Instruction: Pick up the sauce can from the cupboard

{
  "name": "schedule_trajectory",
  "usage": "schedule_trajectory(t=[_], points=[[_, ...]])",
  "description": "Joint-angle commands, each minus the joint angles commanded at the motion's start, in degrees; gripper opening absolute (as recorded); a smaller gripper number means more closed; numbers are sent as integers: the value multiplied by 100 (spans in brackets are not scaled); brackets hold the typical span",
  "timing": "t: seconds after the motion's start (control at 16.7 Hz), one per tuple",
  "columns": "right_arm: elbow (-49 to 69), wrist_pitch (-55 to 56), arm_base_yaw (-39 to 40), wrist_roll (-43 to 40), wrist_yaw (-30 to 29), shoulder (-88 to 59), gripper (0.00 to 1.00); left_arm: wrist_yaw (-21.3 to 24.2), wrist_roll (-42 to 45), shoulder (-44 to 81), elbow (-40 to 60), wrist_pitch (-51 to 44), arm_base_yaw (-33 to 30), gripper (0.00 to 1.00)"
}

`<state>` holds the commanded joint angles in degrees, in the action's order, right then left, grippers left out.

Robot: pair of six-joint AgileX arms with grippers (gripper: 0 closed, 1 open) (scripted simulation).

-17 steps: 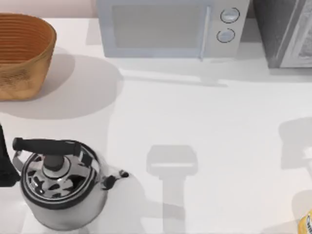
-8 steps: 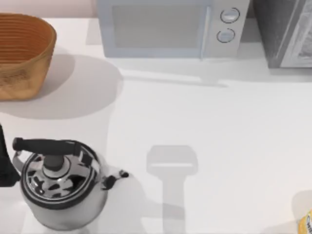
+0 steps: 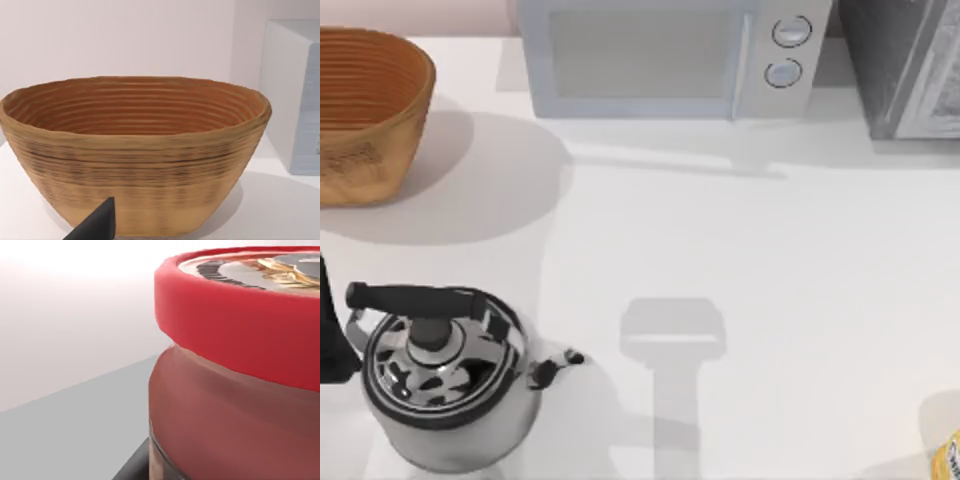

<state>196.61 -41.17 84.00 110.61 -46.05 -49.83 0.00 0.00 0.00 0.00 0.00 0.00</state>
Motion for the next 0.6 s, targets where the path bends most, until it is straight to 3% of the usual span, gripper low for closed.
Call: schedule_trajectory(t=[0.3, 0.6], points=[[4536, -1012, 2170, 2494, -1025, -931, 0, 0, 0, 0, 0, 0, 0, 100], [8289, -1840, 4187, 4567, -1868, -1528, 0, 0, 0, 0, 0, 0, 0, 100]])
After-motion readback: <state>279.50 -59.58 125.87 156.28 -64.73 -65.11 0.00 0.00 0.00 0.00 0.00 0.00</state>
